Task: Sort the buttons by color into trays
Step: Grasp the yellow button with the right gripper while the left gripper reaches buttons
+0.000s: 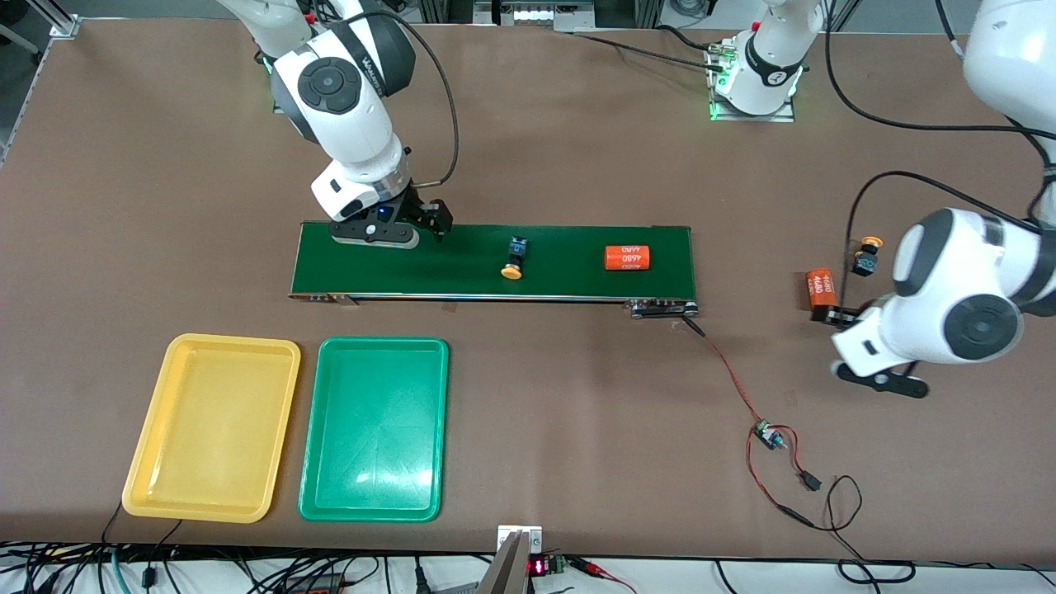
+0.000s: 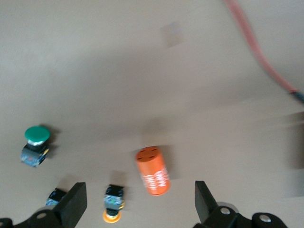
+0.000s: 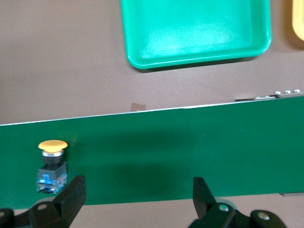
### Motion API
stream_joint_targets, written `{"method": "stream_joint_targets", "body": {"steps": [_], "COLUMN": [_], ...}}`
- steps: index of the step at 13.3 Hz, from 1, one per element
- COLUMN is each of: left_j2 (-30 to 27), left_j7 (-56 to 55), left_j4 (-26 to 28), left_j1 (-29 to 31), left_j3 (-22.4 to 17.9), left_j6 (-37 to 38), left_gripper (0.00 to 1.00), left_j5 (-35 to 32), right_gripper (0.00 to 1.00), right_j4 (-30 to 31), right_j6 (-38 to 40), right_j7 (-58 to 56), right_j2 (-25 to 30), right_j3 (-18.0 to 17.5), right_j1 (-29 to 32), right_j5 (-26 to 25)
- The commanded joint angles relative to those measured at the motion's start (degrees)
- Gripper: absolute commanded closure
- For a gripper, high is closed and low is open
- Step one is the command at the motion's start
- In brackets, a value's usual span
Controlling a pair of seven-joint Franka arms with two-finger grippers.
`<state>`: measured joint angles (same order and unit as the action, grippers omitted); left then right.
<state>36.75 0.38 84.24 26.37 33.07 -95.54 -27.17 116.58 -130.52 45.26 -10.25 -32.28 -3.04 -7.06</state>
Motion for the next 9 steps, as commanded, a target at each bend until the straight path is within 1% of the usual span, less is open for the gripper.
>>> {"method": "stream_joint_targets", "body": {"steps": [1, 2, 4, 5, 6, 7, 9], "left_j2": [4.2, 5.0, 5.2, 5.2, 5.2, 5.2, 5.0], "left_j7": [8.8, 12.2, 18.8, 21.2, 24.7, 29.0, 33.2], "left_j4": [-1.7, -1.4, 0.0, 0.7, 2.0, 4.2, 9.6], "left_j1": [3.6, 4.7, 6.8, 8.1, 9.4, 11.0, 14.5], "left_j3": [-3.7, -5.1, -6.6, -6.6, -6.7, -6.6, -6.8], "left_j6": [-2.9, -6.5, -8.3, -8.7, -10.7, -14.4, -23.9], "left_gripper": [0.00, 0.00, 0.00, 0.00, 0.00, 0.00, 0.00], "left_j5": [-3.2, -4.5, -5.4, -5.6, -7.4, -9.2, -10.2], "right_gripper": [0.00, 0.00, 0.00, 0.00, 0.00, 0.00, 0.00], "right_j4": [-2.8, -3.7, -4.0, -4.0, -4.1, -4.1, -4.1], "right_j6": [-1.1, -1.1, -1.4, -1.3, -1.2, -1.2, -1.3], "right_j7": [2.3, 2.8, 2.9, 2.9, 3.3, 4.5, 7.3], "right_j2": [-3.8, -4.9, -6.5, -7.2, -8.0, -8.7, -10.6], "right_j3": [-0.2, -0.2, -0.2, -0.2, -0.2, -0.2, 0.0], "right_j1": [-0.9, -0.7, -1.2, -1.4, -2.1, -2.8, -4.2], "right_j5": [-1.0, -1.2, -1.7, -3.4, -5.5, -6.9, -10.0]}}
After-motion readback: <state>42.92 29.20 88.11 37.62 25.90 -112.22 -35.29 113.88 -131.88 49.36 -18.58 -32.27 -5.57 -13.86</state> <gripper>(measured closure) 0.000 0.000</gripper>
